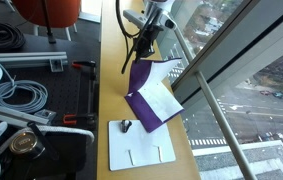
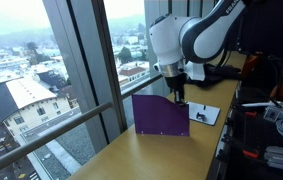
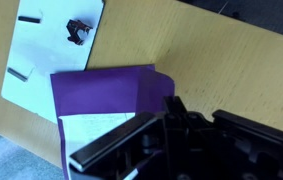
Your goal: Open the purple folder.
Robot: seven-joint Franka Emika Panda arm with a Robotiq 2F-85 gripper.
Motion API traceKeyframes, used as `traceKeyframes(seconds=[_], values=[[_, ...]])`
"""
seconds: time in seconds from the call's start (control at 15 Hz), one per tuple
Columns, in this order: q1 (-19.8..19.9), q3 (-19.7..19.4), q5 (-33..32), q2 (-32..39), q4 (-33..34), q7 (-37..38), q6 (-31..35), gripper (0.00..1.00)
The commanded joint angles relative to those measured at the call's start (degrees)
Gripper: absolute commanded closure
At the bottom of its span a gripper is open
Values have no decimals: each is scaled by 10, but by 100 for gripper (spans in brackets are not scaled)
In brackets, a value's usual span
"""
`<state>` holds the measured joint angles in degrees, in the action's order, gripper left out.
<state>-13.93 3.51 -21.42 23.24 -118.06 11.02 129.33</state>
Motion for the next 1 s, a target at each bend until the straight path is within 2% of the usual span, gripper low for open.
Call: traceKeyframes(seconds=[0.0,0.47,0.93], values=[[5,13,9,-8,-14,-30,22,100],[9,27,28,-6,-28,-73,13,100],[14,40,73,-5,-37,-117,7,100]])
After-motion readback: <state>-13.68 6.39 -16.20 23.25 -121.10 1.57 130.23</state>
